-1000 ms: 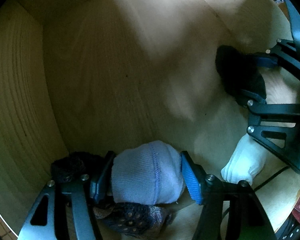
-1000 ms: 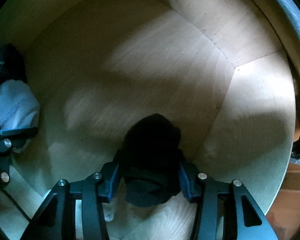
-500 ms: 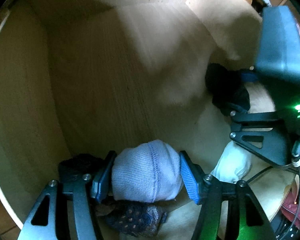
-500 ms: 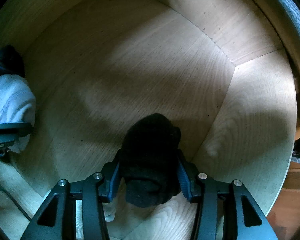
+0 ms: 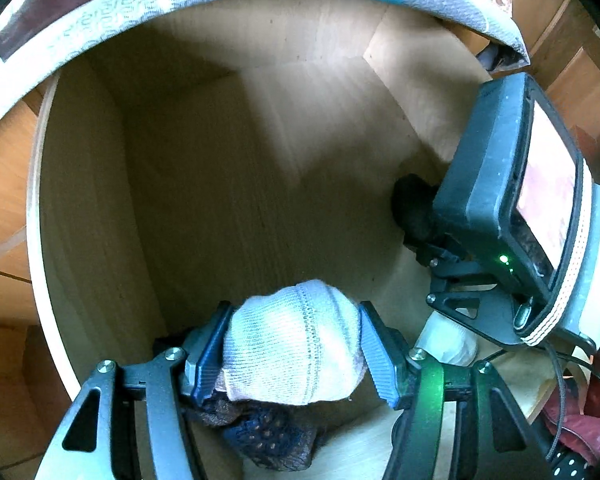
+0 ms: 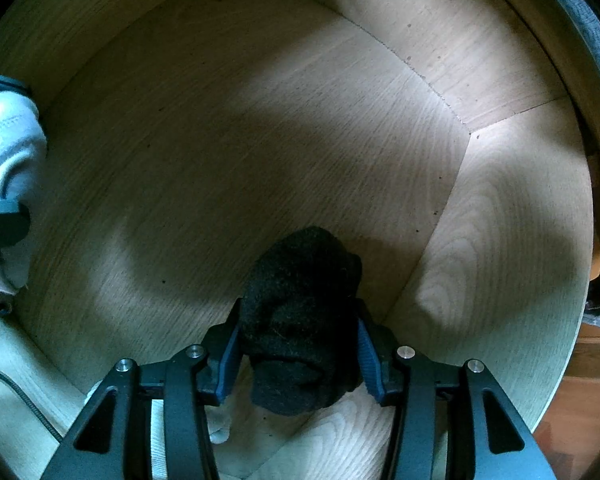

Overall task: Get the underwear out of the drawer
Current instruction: 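Lift the lavender sock with the left tool toward the tray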

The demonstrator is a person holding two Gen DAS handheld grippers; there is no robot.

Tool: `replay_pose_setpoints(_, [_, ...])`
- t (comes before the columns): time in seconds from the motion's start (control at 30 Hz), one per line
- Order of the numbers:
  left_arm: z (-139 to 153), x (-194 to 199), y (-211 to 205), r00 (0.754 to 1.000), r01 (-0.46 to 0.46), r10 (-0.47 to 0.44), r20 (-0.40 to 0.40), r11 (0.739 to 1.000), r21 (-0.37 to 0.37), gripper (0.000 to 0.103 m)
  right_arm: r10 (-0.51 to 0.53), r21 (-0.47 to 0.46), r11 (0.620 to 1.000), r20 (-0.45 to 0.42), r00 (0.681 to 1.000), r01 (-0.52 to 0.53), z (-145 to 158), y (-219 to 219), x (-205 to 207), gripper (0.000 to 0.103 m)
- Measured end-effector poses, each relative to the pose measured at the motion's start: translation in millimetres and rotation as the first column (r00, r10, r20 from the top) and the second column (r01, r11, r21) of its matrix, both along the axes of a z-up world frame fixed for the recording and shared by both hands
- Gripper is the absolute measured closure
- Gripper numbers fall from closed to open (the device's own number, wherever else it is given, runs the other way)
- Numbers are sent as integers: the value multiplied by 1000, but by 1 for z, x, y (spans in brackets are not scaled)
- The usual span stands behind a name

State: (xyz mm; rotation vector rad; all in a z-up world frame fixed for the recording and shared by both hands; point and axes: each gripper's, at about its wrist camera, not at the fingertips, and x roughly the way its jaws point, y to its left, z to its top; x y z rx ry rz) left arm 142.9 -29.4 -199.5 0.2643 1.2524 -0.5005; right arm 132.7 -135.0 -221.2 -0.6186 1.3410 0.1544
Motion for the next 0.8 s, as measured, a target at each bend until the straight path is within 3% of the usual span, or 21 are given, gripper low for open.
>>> replay_pose_setpoints(0.3, [10, -6, -3, 1000, 3, -3, -1, 1000, -26, 41, 1, -6, 1000, 2, 1000, -1, -1, 3, -1, 51])
replay_pose_setpoints(0.8, [50, -18, 7, 997, -13, 19, 78, 997, -80, 41, 2, -5, 1000, 1, 1000, -2, -2, 5, -2, 51])
